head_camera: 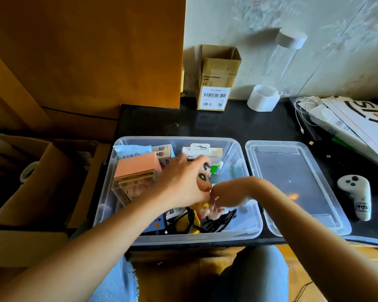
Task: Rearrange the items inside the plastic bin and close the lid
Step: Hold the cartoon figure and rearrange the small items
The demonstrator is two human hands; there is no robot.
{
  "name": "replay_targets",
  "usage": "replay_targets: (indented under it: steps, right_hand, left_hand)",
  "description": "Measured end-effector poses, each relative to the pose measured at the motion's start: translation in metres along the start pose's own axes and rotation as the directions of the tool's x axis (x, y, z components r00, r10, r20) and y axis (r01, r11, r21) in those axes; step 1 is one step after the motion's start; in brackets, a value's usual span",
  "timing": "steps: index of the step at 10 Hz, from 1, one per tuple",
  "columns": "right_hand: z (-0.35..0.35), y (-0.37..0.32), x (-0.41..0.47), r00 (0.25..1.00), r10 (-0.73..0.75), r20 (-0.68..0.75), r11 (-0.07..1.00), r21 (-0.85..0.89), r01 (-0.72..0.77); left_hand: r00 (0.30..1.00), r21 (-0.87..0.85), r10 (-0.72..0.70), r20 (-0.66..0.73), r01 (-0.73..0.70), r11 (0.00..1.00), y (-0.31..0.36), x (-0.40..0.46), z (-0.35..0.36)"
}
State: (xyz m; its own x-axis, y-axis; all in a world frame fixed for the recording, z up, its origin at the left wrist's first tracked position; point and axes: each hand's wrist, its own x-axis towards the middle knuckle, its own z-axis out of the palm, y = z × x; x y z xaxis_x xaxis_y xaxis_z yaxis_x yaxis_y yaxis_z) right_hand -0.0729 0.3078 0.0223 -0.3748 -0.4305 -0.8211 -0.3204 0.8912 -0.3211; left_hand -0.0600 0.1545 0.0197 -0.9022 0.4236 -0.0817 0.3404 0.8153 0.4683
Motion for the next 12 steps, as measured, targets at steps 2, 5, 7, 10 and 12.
replay_targets:
  steps: [2, 5, 7, 10, 12]
  right_hand:
    - [-0.001, -0.003, -0.013, 0.995, -0.023, 0.093, 0.994, -0.102, 0.033]
    - [-0.019, 0.001, -0.033, 0.877, -0.082, -0.473, 0.996, -0.015, 0.085]
    - [-0.031, -0.018, -0.028, 0.722, 0.002, -0.692, 0.887, 0.334, 0.319]
    - [-0.055, -0.051, -0.027, 0.571, 0.153, -0.807, 0.208, 0.591, 0.779]
    - [-0.065, -0.064, -0.014, 0.589, -0.023, -0.807, -0.290, 0.570, 0.769]
  left_hand:
    - [0.952, -0.095, 0.022, -0.306, -0.053, 0.994, -0.016, 0.002, -0.047]
    - [0.862, -0.696, -0.262, -0.434, -0.136, 0.705, -0.044, -0.011, -0.070]
    - [0.814, -0.908, -0.472, -0.338, -0.152, 0.389, -0.061, -0.021, -0.078]
    - [0.769, -0.963, -0.581, -0.266, -0.188, 0.192, -0.086, -0.030, -0.073]
    - [0.707, -0.955, -0.642, -0.295, -0.210, 0.208, -0.084, -0.036, -0.077]
